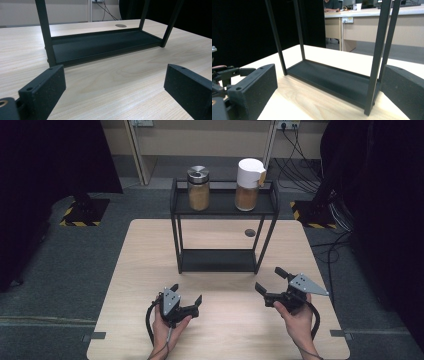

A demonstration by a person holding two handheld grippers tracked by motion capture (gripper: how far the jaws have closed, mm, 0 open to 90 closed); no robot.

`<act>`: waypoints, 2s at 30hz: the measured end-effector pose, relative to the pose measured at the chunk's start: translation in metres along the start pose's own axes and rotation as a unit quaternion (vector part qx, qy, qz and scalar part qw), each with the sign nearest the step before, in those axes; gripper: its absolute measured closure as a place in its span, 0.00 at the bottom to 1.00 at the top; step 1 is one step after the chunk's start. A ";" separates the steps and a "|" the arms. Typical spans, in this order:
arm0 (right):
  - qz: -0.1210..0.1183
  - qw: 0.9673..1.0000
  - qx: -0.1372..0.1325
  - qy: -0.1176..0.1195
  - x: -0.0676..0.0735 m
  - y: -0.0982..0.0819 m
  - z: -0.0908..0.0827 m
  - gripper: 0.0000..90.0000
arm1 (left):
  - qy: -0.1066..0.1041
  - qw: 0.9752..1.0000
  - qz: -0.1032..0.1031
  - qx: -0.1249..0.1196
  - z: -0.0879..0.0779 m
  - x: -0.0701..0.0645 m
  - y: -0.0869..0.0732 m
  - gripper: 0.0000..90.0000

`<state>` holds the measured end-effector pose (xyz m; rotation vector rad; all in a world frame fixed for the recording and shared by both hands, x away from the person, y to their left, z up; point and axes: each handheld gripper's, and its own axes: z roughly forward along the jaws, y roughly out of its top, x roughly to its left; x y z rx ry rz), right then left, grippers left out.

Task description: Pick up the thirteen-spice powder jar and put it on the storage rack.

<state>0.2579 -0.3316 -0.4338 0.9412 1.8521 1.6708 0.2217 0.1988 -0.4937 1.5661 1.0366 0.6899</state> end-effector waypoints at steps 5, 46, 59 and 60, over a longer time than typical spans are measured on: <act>0.003 1.000 0.020 -0.006 0.000 -0.010 -0.001 0.01 | 0.000 1.000 0.000 0.001 0.000 0.000 0.000 0.03; 0.024 0.998 0.066 -0.005 -0.002 -0.052 -0.013 0.02 | -0.006 1.000 -0.002 0.009 0.002 0.000 0.003 0.03; 0.031 0.998 0.063 -0.005 -0.002 -0.054 -0.014 0.02 | -0.008 1.000 -0.006 0.010 0.003 0.001 0.004 0.03; 0.031 0.998 0.063 -0.007 -0.001 -0.054 -0.014 0.02 | -0.008 1.000 -0.006 0.010 0.003 0.001 0.004 0.03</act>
